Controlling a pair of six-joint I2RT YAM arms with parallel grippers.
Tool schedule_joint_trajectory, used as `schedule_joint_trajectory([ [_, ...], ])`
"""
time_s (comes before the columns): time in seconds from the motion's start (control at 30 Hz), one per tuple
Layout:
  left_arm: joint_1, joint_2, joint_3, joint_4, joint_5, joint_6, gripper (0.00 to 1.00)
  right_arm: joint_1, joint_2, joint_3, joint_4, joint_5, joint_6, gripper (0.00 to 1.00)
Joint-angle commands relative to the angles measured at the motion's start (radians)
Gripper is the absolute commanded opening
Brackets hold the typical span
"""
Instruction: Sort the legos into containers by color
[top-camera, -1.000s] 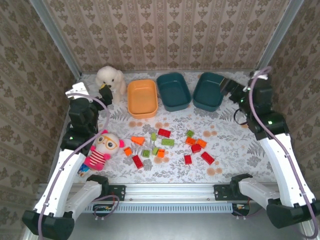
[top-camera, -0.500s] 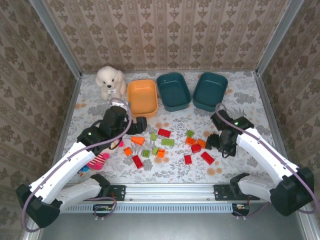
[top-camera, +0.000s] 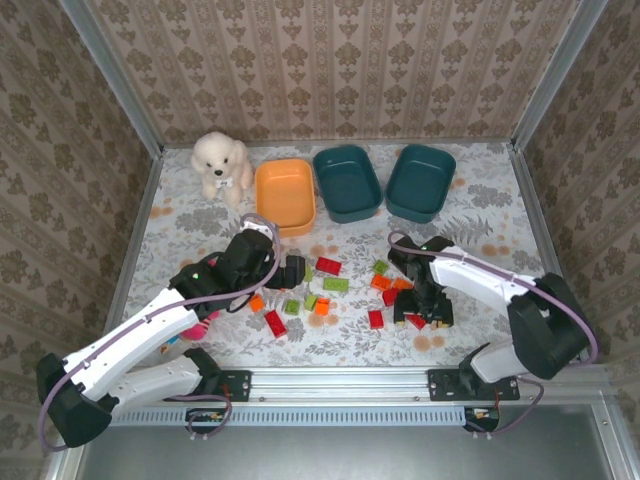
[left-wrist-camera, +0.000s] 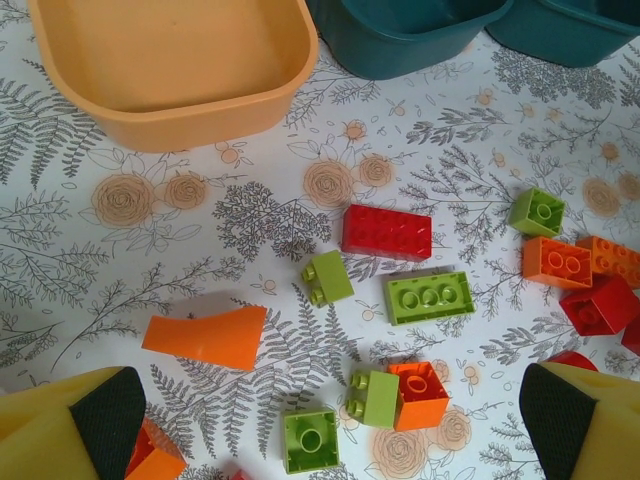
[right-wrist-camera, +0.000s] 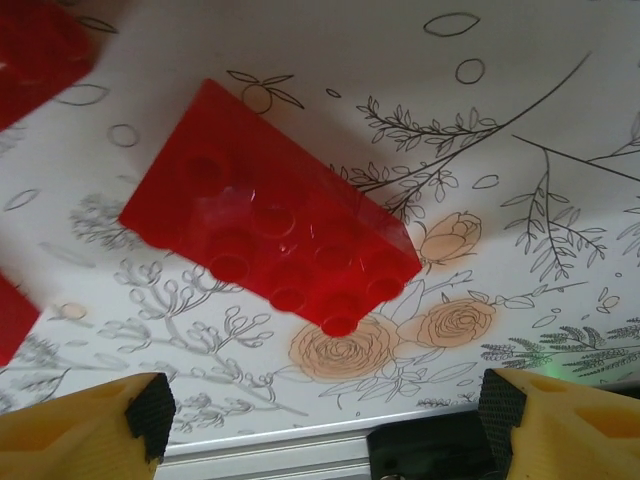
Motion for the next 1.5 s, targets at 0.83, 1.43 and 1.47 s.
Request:
schedule_joint_trajectory([
  [0.83,-0.01,-0.082,-0.024,-0.043,-0.023,-0.099,0.99,-0.184,0.172,-0.008,0.232,-0.031,0.013,0.47],
  [1.43,0.147,0.107,0.15,0.113,0.173,-0.122,0.99,-0.306,0.118,0.576,0.062,0.106,-0.049,0.25],
  [1.47,0.176,0.126,0.164,0.121,0.195,-0.125,0.99,-0.325,0.172,0.637,0.072,0.098,-0.055,0.24],
])
